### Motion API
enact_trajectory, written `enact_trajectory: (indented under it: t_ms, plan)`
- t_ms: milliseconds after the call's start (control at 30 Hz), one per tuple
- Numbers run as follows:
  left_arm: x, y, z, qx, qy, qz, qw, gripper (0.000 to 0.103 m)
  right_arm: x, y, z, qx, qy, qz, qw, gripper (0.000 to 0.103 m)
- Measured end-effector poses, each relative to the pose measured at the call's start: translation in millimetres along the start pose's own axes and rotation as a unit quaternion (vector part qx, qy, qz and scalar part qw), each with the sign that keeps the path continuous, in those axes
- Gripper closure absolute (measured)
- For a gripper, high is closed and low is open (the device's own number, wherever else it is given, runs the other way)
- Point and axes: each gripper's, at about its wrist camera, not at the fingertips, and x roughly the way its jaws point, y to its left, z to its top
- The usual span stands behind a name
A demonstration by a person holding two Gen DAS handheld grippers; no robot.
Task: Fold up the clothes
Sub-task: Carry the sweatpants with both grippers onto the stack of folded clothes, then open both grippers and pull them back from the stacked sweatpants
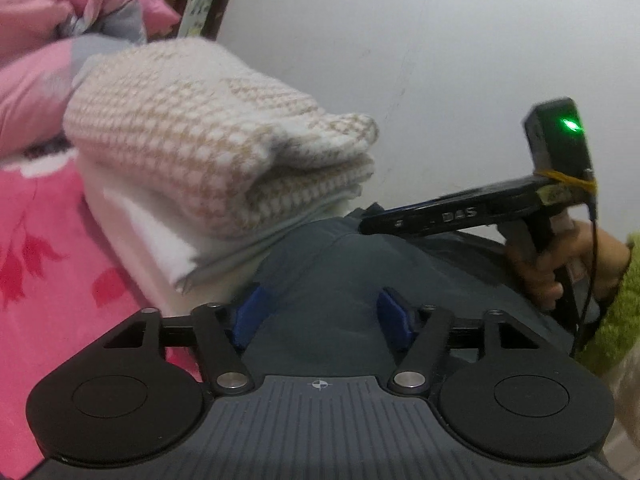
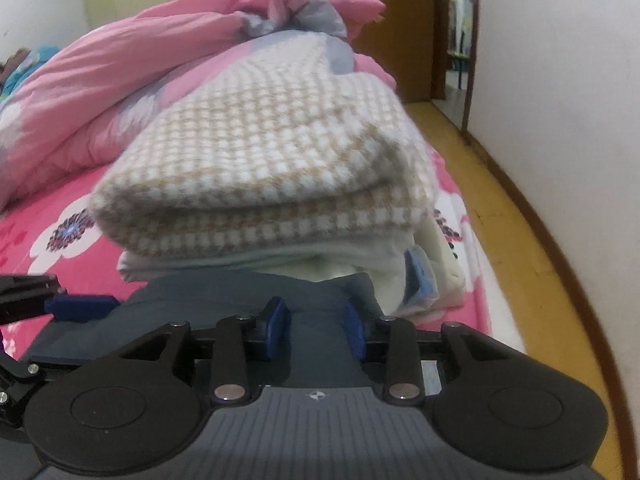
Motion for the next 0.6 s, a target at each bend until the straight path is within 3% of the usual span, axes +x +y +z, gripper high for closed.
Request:
enact_trajectory:
  t_ms: [100,267,433,600]
  plan:
    - [-14.0,0.0,-0.4,-0.015,-0.017,-0.001,0.9997,0.031,-20.0,-5.5,-1.4,0.01,-0.032,-0.015,0.999,0.063]
    - [-50.5,-3.4,2.9,-0.015,-0.064,-0.005,0.9979,0.025,-114.4,-9.8,-19.7,0.02,-0.13,-0.081,0.988,0.063]
    - [-86.6,-32.7,-16.1,0.064,-0.059,-0.062,0.9943,0.021,-186.8,6.1,-70.7,0.028,-0.174,-0.067,0.982,0.063]
    - [-95.4,-73.7,-58.2,0.19,-0.025,-0.079,0.9782,0.015,-186.0,22.4,-129.9,0.017,-0.144,-0.037,0.989,0.065]
